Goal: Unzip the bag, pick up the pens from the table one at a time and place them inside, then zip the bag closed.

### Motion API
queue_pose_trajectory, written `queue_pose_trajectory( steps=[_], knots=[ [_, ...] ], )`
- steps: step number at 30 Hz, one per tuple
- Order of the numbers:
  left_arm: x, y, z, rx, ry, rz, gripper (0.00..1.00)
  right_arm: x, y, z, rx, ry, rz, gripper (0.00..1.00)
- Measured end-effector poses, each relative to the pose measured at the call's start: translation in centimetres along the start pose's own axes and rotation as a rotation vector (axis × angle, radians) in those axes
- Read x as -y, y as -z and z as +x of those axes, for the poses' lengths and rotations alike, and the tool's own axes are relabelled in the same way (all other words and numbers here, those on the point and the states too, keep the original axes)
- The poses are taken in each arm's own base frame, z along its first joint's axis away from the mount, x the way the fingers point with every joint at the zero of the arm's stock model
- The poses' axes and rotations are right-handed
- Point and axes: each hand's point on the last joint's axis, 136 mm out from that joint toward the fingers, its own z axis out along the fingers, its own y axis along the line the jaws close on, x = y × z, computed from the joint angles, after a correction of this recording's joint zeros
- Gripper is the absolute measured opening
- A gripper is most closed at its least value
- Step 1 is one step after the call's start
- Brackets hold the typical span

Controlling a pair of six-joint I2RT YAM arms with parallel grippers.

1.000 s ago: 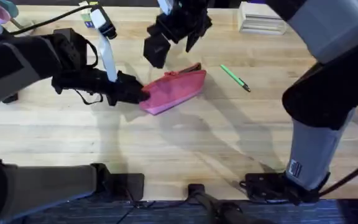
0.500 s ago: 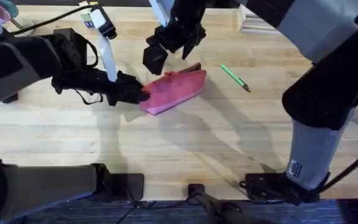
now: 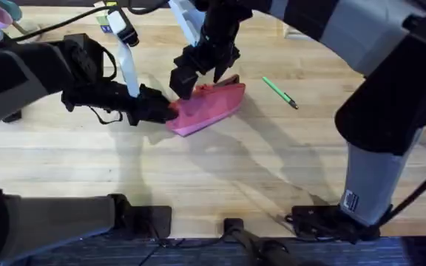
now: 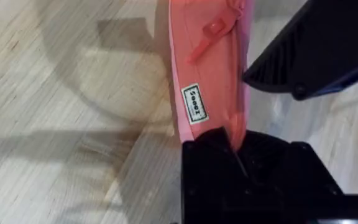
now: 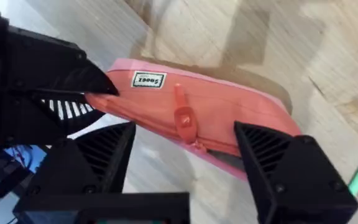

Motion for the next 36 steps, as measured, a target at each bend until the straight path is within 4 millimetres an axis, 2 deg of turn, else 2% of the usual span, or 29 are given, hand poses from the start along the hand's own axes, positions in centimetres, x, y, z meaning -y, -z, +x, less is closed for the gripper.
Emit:
queue_pose_trajectory(
  steps=[3,5,7,10,12,18,22,36],
  knots=[
    [0.00,0.00,0.00,0.000,0.000,0.000,0.042,-0.10,-0.18,0.03,-0.001,0.000,-0.008,0.879],
    [-0.01,0.00,0.00,0.000,0.000,0.000,0.042,-0.21,-0.20,0.05,-0.001,0.000,-0.014,0.750],
    [-0.01,0.00,0.01,0.000,0.000,0.000,0.042,-0.28,-0.19,0.04,-0.001,0.000,-0.019,0.664],
    [-0.01,0.00,0.01,-0.001,0.000,0.000,0.042,-0.29,-0.20,0.04,-0.001,0.000,-0.019,0.614],
    [-0.01,0.00,0.01,-0.001,0.000,0.000,0.042,-0.29,-0.20,0.04,-0.001,0.000,-0.019,0.545],
    [-0.02,-0.01,0.02,-0.001,-0.001,-0.001,0.042,-0.31,-0.20,0.04,-0.001,0.004,-0.021,0.224],
    [-0.02,-0.01,0.03,-0.002,0.000,-0.001,0.042,-0.07,-0.19,0.05,-0.001,0.006,-0.011,0.054],
    [-0.01,-0.01,0.03,-0.002,0.000,-0.001,0.042,-0.16,-0.07,-0.03,0.002,0.006,-0.015,0.030]
  ],
)
